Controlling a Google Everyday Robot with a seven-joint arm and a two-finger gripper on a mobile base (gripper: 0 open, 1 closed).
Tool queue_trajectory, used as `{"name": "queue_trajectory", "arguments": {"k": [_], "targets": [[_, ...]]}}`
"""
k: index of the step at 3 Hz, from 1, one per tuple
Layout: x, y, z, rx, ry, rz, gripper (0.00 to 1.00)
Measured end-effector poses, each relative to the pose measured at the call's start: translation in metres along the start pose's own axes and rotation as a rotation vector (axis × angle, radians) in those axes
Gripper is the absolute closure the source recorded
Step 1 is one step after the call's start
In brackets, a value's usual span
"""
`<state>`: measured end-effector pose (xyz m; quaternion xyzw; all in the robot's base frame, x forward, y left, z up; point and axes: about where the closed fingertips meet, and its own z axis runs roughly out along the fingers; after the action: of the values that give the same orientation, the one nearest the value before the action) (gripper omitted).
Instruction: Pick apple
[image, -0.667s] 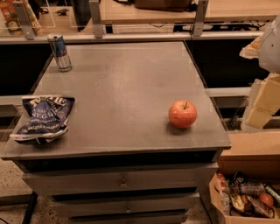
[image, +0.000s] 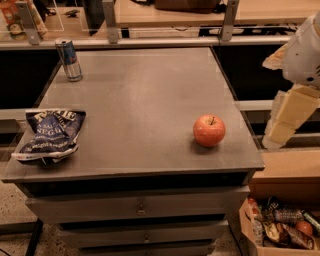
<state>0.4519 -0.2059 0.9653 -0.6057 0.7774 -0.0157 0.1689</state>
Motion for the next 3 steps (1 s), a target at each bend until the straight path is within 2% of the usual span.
{"name": "queue_trajectory", "arguments": {"k": [2,3], "targets": [[-0.021,-0.007,0.067,-0.103,-0.036,0.006,0.00],[-0.032,-0.002,0.099,-0.156,-0.057,0.011,0.00]]}}
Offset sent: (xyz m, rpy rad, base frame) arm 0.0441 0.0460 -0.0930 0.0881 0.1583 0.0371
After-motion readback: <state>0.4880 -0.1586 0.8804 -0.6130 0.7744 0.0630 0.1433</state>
